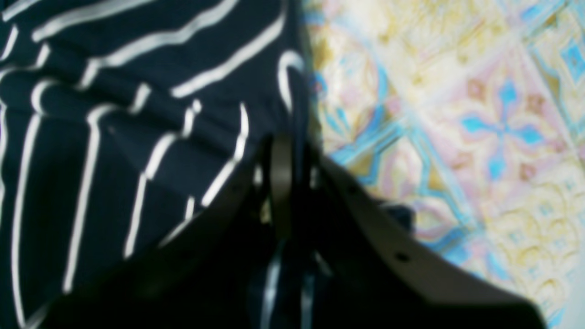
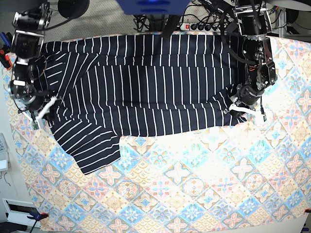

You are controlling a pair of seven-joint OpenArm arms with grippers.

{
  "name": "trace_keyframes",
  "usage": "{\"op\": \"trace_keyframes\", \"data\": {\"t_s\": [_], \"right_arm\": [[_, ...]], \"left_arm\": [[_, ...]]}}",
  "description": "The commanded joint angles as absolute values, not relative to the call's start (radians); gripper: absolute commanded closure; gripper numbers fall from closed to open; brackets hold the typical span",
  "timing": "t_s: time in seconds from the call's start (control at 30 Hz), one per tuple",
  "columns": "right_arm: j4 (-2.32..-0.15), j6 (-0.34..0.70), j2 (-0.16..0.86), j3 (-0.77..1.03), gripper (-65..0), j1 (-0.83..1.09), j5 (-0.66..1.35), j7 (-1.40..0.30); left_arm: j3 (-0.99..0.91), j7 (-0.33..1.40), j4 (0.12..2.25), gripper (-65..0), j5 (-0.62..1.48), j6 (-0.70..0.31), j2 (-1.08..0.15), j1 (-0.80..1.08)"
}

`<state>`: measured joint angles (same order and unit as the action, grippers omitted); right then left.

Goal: Fold the T-shirt properly
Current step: 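Drag the grasped fabric with both grippers toward the robot, folding the shirt, then pull the folded shirt further toward the robot with both grippers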

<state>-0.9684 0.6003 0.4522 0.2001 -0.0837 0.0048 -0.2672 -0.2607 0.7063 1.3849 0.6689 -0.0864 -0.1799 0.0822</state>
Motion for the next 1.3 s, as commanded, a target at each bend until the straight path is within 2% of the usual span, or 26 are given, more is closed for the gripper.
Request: {"op": "trace_keyframes", "data": {"t_s": [0.0,0.4,0.6,0.8,1.07,1.27], "right_arm": [[-1.018,0.596,0.479,0.226,-3.3,-0.071,0.015,-0.262],[-1.297,0.598,0.472,0.386,-3.3,0.188,0.021,-0.291],[-1.385,0.598,0.473,0.435,-3.3,0.314,0.171,-0.292],[-1.437,0.598,0.475,0.453,-3.3,0.400,0.177,-0.292],[-1.437,0.598,0.473,0.449,-3.3,0.418,0.177,-0.292],[-1.440,0.598,0.473,0.446,-3.6,0.420,0.176,-0.329]], "left_arm": [[-0.265,0.687,1.428,0.0,0.676,-0.111,-0.191,0.082],[-0.269,0.687,1.624,0.0,0.676,-0.166,-0.197,0.255],[-0.269,0.687,1.722,0.0,0.676,-0.168,-0.197,0.361],[-0.269,0.687,1.764,0.0,0.676,-0.168,-0.197,0.452],[-0.266,0.687,1.756,0.0,0.665,-0.168,-0.197,0.536],[-0.265,0.690,1.623,0.0,0.601,-0.163,-0.197,0.499]]}}
